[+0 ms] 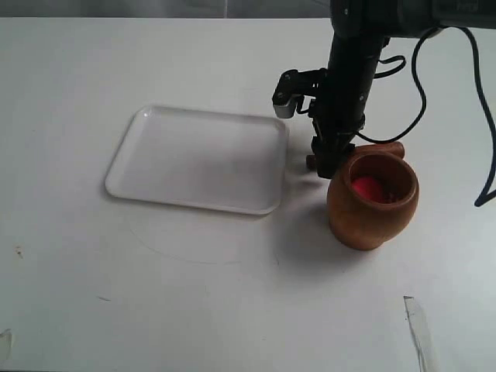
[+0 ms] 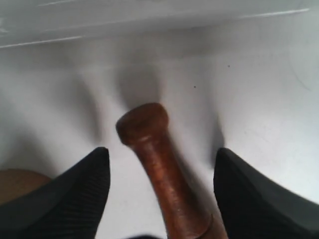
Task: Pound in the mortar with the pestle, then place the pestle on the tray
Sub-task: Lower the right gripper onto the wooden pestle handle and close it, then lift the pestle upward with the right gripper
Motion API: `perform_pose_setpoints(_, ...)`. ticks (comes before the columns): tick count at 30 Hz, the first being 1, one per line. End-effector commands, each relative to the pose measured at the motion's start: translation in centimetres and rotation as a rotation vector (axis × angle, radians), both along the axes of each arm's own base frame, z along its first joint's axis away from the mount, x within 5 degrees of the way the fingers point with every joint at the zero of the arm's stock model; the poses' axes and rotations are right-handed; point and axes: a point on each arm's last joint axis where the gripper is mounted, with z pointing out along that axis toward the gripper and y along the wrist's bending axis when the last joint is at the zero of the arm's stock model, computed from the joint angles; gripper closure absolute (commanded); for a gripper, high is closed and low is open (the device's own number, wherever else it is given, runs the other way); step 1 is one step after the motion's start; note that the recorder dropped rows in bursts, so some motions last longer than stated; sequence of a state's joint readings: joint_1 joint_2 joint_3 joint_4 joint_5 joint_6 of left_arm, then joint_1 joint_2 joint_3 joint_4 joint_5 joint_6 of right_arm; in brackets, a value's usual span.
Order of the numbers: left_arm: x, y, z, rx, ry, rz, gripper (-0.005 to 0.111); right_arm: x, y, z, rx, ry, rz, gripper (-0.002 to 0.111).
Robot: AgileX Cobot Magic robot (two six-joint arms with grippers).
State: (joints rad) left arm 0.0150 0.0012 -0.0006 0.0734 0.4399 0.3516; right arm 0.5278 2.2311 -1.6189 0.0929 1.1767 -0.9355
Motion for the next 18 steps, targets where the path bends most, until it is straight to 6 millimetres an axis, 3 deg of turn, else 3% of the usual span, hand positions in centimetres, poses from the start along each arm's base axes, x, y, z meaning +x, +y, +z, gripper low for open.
perform_pose_setpoints(1,0.0,-0.1,0.0,-0.015,-0.004,-0.006,0.107,0.2,-0.2,-0.6,-0.009,-0.039,0.023,0.056)
perform_pose_setpoints(13,0.0,-0.1,0.0,-0.015,-0.004,-0.006,0.107,0.9,-0.1,-3.5,-0.029,-0.067,0.035,0.065)
perform_pose_setpoints(18,0.0,-0.1,0.0,-0.015,-0.004,-0.006,0.107,1.2,-0.7,-3.8,-0.096,-0.095,0.033,0.085)
